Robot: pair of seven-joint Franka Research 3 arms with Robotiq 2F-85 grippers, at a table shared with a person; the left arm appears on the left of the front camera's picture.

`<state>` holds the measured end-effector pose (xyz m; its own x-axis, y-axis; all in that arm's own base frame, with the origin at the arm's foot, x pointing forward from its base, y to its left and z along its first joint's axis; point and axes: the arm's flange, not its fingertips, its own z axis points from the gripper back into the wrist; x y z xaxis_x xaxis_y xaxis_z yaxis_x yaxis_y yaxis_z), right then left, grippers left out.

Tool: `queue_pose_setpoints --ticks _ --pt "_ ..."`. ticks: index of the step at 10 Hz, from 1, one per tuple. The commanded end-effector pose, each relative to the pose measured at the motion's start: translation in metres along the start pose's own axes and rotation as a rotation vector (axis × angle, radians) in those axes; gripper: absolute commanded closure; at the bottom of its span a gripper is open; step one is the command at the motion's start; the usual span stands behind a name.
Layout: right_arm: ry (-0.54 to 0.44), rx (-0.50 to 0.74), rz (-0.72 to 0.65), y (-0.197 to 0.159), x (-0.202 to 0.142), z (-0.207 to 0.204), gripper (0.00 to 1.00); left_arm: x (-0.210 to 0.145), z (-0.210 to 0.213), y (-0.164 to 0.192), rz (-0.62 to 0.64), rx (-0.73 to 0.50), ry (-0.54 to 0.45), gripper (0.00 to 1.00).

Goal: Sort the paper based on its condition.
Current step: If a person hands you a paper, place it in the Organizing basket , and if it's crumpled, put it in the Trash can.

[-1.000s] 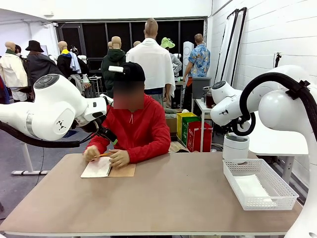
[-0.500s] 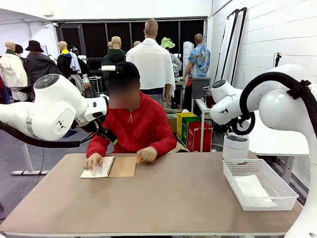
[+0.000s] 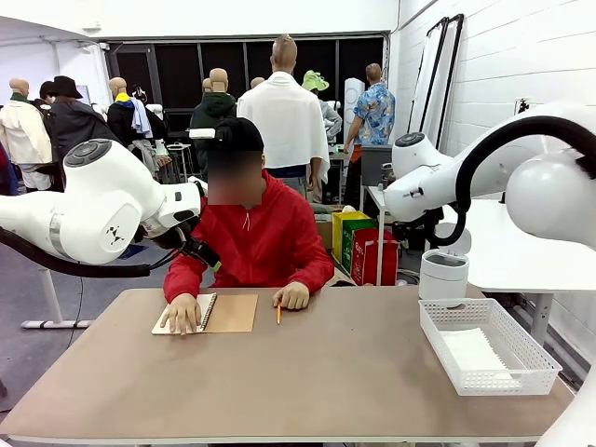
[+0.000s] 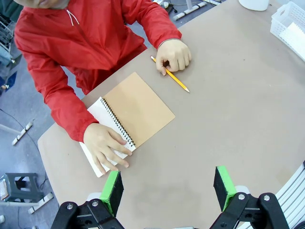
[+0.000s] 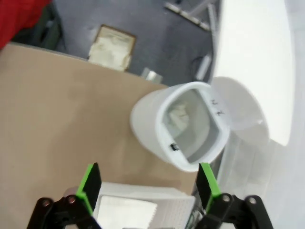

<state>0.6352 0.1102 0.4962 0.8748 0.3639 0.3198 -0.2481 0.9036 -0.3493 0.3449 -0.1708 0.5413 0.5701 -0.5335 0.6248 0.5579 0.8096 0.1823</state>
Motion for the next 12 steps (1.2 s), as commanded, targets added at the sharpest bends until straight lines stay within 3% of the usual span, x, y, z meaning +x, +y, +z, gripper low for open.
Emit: queue_pose_setpoints --ticks 1,4,6,12 --pt "-0.044 0.156 0.103 0.008 -0.029 0.015 0.0 -0.002 -0.001 0.001 0.002 -0.004 0.001 0.0" --pt "-0.101 0.251 0.174 0.03 -0.047 0.029 0.0 -0.002 -0.001 0.001 0.002 -0.004 0.001 0.0" --pt "-0.086 0.204 0.146 0.037 -0.033 0.033 0.0 -0.002 -0.001 0.001 0.002 -0.004 0.001 0.0" --pt "-0.093 0.216 0.159 0.037 -0.037 0.034 0.0 -0.002 -0.001 0.001 0.002 -0.004 0.001 0.0"
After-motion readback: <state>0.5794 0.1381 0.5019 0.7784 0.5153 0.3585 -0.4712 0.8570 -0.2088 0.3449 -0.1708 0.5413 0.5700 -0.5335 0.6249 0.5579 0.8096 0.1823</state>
